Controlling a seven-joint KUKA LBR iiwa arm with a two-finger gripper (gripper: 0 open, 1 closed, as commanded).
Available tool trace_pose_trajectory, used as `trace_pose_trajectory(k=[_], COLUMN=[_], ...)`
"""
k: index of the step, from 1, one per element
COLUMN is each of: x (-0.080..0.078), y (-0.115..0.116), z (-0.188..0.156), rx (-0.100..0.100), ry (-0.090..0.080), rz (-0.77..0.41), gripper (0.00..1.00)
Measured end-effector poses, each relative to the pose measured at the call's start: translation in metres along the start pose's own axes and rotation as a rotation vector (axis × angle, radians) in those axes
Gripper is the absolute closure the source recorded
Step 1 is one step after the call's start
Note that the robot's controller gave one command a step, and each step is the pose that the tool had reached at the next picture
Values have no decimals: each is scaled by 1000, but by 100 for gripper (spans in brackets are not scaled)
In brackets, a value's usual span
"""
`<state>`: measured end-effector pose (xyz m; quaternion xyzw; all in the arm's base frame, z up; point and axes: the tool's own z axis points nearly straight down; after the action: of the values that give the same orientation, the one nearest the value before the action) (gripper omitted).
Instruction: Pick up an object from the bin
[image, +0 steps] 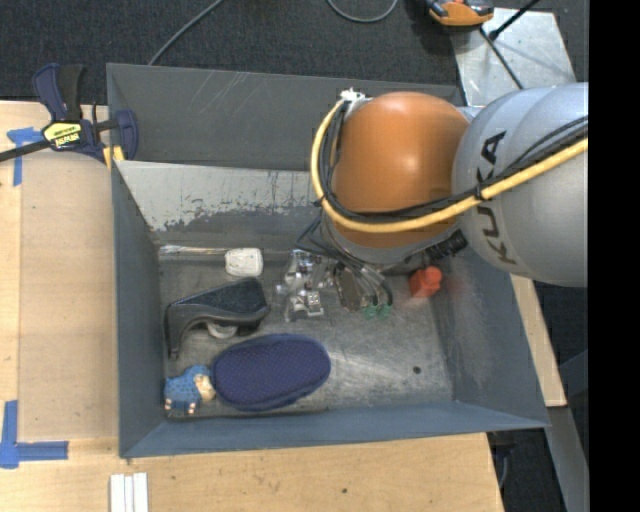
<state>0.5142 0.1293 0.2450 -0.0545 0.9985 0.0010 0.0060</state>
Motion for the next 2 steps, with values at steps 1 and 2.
trace_pose_trajectory(k=[1, 2], x=[-10, -11], y=[2, 2], z=[111, 106], rx=[2, 1], ry=[16, 9], rz=[29, 30], gripper=[100, 0])
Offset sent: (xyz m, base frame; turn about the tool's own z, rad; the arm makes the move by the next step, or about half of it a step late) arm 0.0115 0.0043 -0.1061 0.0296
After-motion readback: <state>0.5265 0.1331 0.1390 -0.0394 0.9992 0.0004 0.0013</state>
